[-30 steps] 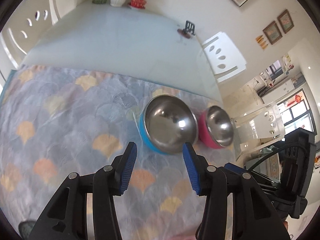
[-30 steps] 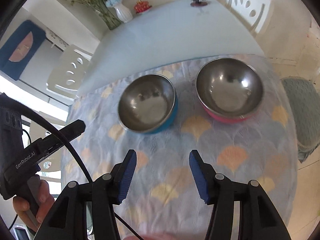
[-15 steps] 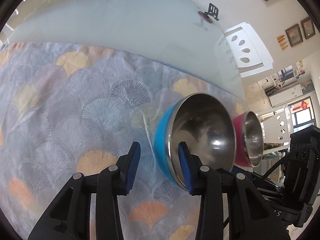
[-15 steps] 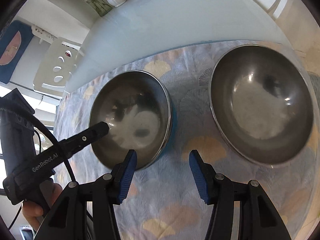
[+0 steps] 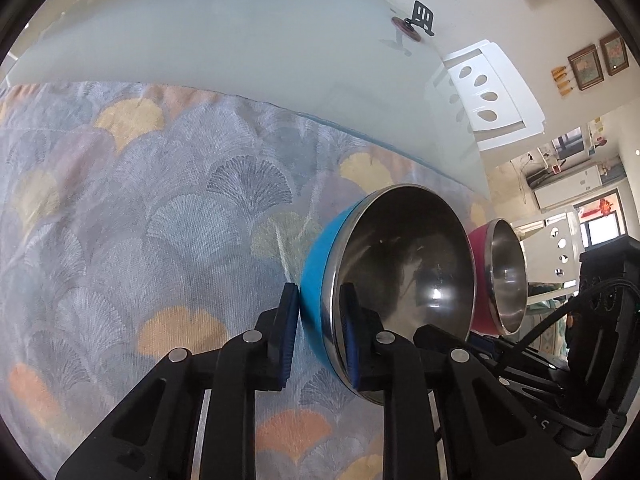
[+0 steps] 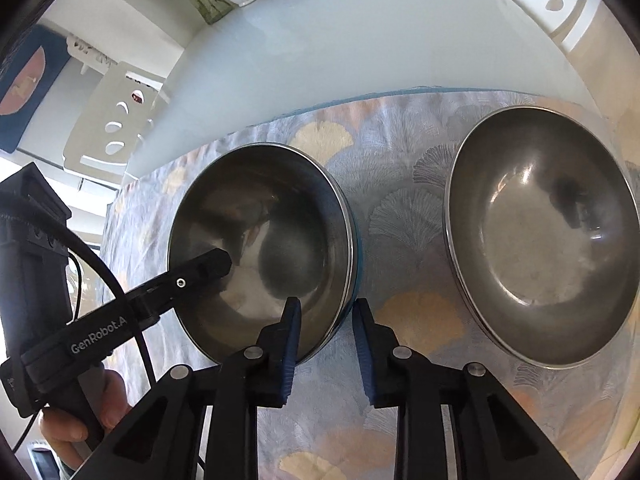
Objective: Organize plates and bowls
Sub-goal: 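Carry the blue steel bowl with both tools and lower it into the pink bowl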
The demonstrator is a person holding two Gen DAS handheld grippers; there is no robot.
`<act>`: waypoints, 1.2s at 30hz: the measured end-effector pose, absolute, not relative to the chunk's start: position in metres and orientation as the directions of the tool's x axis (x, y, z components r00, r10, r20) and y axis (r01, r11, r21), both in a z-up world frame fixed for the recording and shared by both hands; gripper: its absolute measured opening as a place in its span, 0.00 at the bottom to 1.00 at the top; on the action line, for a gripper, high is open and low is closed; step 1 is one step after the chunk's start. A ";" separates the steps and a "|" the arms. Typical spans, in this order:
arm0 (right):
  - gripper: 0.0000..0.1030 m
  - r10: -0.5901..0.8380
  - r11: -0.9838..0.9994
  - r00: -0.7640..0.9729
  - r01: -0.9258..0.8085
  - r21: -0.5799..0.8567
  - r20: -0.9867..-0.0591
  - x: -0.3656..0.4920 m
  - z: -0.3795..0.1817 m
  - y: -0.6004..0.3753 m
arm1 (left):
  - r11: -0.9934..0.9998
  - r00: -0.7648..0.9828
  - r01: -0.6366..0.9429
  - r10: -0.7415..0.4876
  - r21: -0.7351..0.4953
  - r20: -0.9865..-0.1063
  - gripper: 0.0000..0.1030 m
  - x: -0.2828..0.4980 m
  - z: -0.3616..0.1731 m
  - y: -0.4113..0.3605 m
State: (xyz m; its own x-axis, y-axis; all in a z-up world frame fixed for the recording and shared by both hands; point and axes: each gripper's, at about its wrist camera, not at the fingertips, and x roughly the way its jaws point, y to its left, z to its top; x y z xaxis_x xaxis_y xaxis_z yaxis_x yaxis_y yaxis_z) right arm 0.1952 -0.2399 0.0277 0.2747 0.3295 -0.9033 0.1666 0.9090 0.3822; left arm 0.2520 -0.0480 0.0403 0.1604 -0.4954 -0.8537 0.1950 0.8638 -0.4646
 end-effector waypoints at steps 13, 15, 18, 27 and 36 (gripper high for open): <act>0.25 0.262 0.945 0.334 0.101 0.311 -0.905 0.195 0.094 -0.227 | 0.846 0.282 0.234 -0.531 -0.480 -0.799 0.18 0.240 0.109 -0.041; 0.25 0.249 0.949 0.346 0.098 0.299 -0.904 0.189 0.108 -0.224 | 0.839 0.306 0.246 -0.542 -0.485 -0.783 0.18 0.233 0.126 -0.039; 0.25 0.243 0.950 0.358 0.101 0.296 -0.901 0.172 0.130 -0.221 | 0.830 0.336 0.259 -0.557 -0.494 -0.760 0.18 0.219 0.149 -0.033; 0.25 0.262 0.932 0.399 0.134 0.338 -0.879 0.093 0.182 -0.199 | 0.794 0.369 0.296 -0.608 -0.532 -0.703 0.18 0.149 0.200 -0.006; 0.25 0.256 0.923 0.405 0.168 0.346 -0.878 0.001 0.201 -0.174 | 0.790 0.341 0.327 -0.610 -0.518 -0.715 0.18 0.060 0.208 0.018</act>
State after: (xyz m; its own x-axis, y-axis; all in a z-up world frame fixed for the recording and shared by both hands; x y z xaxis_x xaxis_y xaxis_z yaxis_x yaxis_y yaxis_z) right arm 0.0007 -0.1742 0.2009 0.4047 0.2555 -0.8780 0.1685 0.9229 0.3462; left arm 0.0597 0.0176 0.2077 0.3408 -0.6101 -0.7152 0.3267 0.7902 -0.5184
